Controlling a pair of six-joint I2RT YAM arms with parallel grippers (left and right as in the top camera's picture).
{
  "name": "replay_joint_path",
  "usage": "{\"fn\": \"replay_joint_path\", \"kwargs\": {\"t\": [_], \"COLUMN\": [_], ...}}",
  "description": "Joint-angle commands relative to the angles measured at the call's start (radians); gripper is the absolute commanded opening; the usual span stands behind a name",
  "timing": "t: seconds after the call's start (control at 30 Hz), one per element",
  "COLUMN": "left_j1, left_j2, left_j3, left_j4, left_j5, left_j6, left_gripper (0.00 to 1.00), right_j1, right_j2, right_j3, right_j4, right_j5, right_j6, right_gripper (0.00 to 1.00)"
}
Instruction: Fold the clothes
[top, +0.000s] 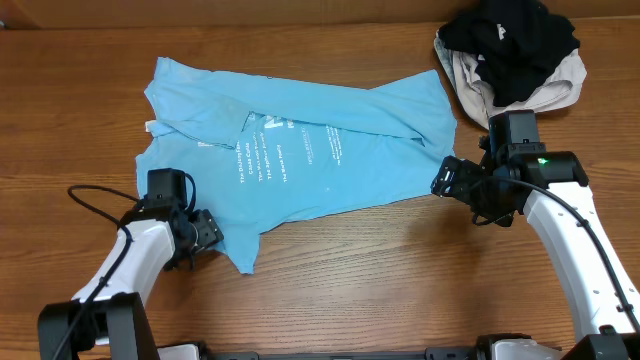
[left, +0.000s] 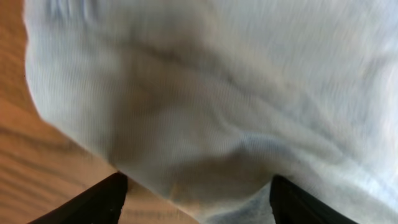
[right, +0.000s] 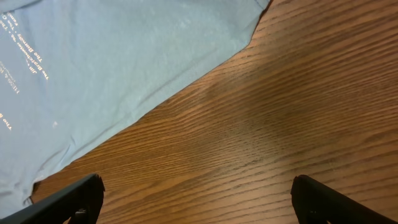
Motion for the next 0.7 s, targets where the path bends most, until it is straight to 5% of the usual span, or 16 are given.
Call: {"fn": "replay_joint_path", "kwargs": {"t": [0.0, 0.07, 0.13, 0.3, 0.67], "left_j1": [0.006, 0.006, 0.006, 0.006, 0.006], "left_j2": [0.116, 0.148, 0.173, 0.185, 0.185], "left_j3": [-0.034, -0.034, -0.034, -0.025, 0.343], "left_j4": [0.046, 0.060, 0.064, 0.033, -0.422], "left_j5": [0.021, 0.021, 0.024, 0.034, 0.032], "left_j6": [0.028, 0.027, 0.027, 0.027, 0.135], "left_gripper": [0.79, 0.78, 0.66, 0.04, 0.04], "right_j1": [0.000, 0.000, 0.000, 0.000, 0.000], "right_j2": [-0.003, -0.003, -0.003, -0.003, 0.000], "right_j3": [-0.005, -0.005, -0.005, -0.005, -0.014], "right_j4": [0.005, 0.002, -0.002, -0.009, -0.019], "right_j5": [-0.002, -0.002, -0.002, -0.001, 0.000], "right_j6": [0.002, 0.002, 0.002, 0.002, 0.002], "right_gripper": [1.00, 1.00, 1.00, 1.00, 0.94]}}
